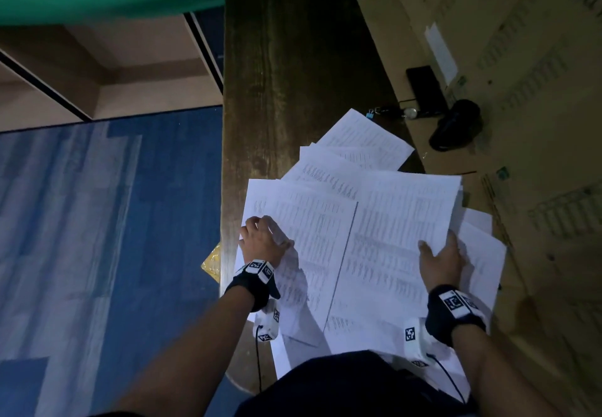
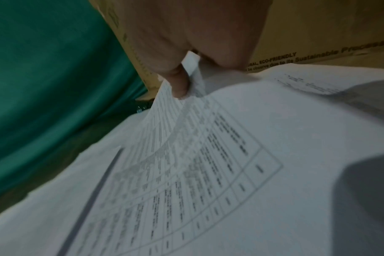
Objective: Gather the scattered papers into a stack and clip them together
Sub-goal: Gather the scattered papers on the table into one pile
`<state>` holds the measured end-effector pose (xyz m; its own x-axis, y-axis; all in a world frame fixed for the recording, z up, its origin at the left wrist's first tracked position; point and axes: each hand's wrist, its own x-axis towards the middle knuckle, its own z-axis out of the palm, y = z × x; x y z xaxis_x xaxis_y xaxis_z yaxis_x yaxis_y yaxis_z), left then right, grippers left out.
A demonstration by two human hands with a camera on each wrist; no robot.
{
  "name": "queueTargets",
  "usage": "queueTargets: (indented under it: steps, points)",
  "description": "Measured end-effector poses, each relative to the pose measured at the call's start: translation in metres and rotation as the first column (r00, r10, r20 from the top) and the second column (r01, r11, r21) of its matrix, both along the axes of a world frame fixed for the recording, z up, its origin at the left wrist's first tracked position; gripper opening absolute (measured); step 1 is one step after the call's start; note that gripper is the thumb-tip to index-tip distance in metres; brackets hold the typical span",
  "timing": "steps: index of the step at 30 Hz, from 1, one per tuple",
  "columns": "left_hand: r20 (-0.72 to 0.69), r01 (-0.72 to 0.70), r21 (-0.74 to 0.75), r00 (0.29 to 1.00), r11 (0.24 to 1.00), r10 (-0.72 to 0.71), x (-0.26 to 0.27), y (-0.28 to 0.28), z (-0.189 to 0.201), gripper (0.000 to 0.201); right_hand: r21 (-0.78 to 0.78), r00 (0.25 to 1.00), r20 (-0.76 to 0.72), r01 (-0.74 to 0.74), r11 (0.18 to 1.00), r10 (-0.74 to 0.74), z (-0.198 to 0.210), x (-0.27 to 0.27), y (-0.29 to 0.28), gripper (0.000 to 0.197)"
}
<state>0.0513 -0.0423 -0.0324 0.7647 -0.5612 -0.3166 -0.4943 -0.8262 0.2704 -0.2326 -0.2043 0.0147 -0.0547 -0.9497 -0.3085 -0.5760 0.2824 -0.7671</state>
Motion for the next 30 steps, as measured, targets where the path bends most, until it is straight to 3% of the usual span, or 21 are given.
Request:
queueTargets:
  steps: [7,12,17,20,24,27,30]
  points:
    - [0.073,0.094,0.072,0.992,0.993,-0.099,-0.017,0.010,-0.008,0.074,-0.183,0.935,0.341,-0.034,0.982,0.096,0.060,0.011,0.002,0.044]
    - [0.044,0.083,0.086,0.995,0.993,-0.087,-0.020,0.013,-0.007,0.073,-0.079,0.840,0.538,-0.033,0.996,0.070,0.059,0.020,-0.003,0.041]
    - [0.002,-0.189,0.097,0.982,0.977,0.190,0.003,0.016,0.002,0.085,0.010,0.876,0.482,0.022,1.000,-0.024,0.034,0.026,0.010,0.040]
    - [0.026,-0.140,0.056,0.990,0.989,0.139,0.005,0.020,0.003,0.063,0.042,0.919,0.392,0.015,0.999,-0.030,0.019,0.028,0.020,0.040]
    - [0.023,-0.193,-0.070,0.981,0.979,0.195,0.007,0.018,0.014,0.055,0.184,0.980,0.149,-0.160,0.970,0.133,-0.009,0.036,0.034,0.048]
    - [-0.137,-0.307,-0.228,0.950,0.924,0.282,0.017,0.013,0.017,0.043,0.322,0.975,0.101,-0.220,0.921,0.197,-0.035,0.040,0.039,0.045]
    - [-0.235,-0.340,-0.190,0.926,0.921,0.294,0.023,0.011,0.020,0.047,0.446,0.975,0.114,-0.221,0.867,0.190,-0.046,0.040,0.036,0.042]
